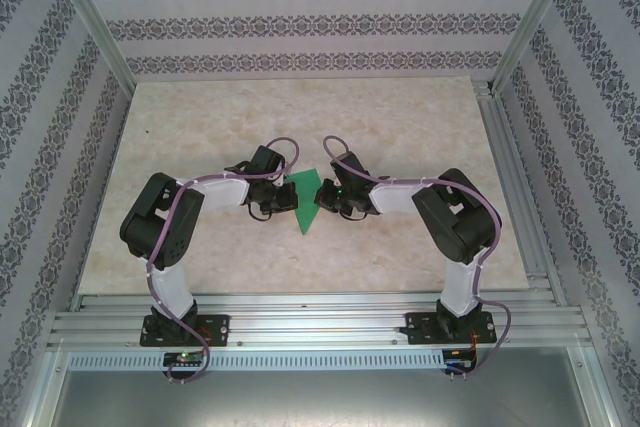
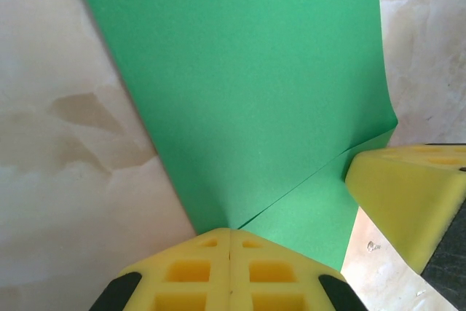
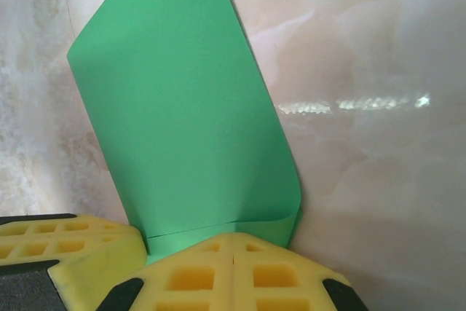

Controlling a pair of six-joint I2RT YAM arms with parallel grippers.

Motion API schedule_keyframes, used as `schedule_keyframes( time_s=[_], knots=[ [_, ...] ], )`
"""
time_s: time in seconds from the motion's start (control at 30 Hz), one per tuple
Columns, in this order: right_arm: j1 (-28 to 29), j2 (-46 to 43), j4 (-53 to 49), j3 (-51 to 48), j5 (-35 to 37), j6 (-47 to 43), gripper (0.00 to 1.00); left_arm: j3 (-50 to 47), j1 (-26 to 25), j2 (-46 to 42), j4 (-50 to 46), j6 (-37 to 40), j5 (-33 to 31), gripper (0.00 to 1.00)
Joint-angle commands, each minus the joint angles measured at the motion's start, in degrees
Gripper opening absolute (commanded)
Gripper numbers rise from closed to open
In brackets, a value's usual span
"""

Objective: Fold a paper plane with a square sheet of paper (pick it up from the middle)

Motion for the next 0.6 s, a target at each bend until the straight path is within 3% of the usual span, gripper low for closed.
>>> schedule_keyframes(
  time_s=[0.0,0.2,0.57],
  knots=[
    [-0.5,0.1,-0.5,0.9,-0.1,0.1,0.03,-0.6,-0.5,1.3,-5.0,1.7,-5.4,0.00],
    [-0.9,-4.4,-3.9,2.2,3.1,-2.2,0.03,-0.5,-0.5,1.3,-5.1,1.7,-5.5,0.00],
    [-1.7,0.9,-3.1,2.7,1.8,-2.6,0.03,-0.6,-0.5,1.0,-5.2,2.0,-5.4,0.00]
  ],
)
